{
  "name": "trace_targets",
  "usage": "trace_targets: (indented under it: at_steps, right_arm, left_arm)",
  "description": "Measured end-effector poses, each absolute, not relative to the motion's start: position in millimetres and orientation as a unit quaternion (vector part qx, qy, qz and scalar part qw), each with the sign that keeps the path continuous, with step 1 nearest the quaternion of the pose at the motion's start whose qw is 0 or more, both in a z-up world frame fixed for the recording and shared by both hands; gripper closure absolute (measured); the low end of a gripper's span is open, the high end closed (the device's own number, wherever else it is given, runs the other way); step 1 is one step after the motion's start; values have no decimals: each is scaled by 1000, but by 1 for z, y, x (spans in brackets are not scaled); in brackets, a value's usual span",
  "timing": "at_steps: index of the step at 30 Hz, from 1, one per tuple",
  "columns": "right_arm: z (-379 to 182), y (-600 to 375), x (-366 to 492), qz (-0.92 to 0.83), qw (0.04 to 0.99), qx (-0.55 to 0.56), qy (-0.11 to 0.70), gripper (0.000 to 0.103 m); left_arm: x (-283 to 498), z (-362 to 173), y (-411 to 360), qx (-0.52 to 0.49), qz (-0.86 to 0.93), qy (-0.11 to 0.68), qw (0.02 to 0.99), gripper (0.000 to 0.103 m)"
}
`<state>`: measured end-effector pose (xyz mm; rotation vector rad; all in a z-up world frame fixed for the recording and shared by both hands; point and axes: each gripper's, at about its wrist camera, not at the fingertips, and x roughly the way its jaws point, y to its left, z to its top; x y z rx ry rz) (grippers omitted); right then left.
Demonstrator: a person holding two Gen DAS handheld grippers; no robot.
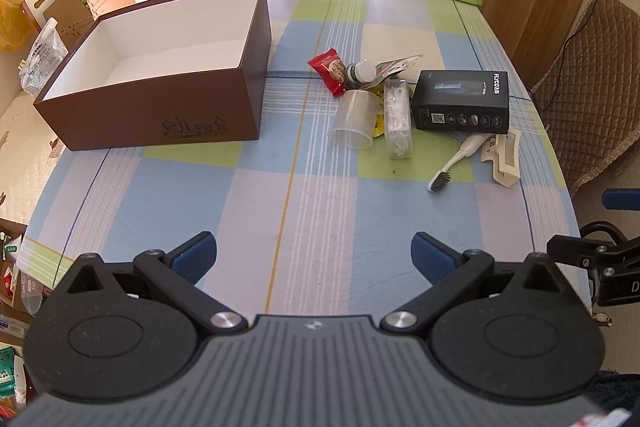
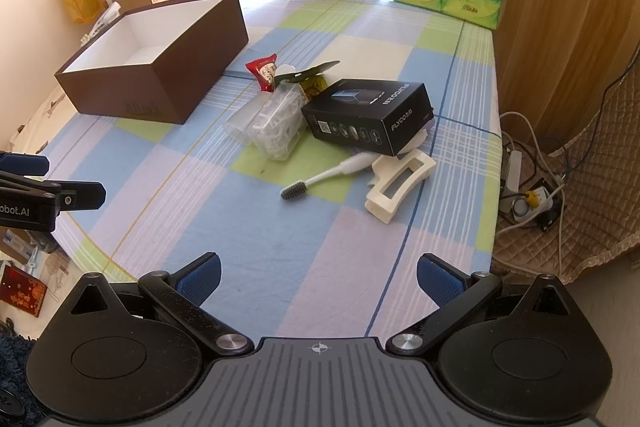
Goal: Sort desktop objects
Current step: 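Move both tools toward the cluttered objects on the table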
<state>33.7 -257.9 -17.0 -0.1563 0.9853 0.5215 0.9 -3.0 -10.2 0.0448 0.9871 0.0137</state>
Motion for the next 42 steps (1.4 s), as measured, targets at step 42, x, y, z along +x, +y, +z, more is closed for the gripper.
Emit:
trace_targets:
  at_steps: [42]
  right_arm:
    - [-29,-264,88,240,854,-81,455,2]
  left_arm:
    - [65,-34,-21,38,-28,499,866,1]
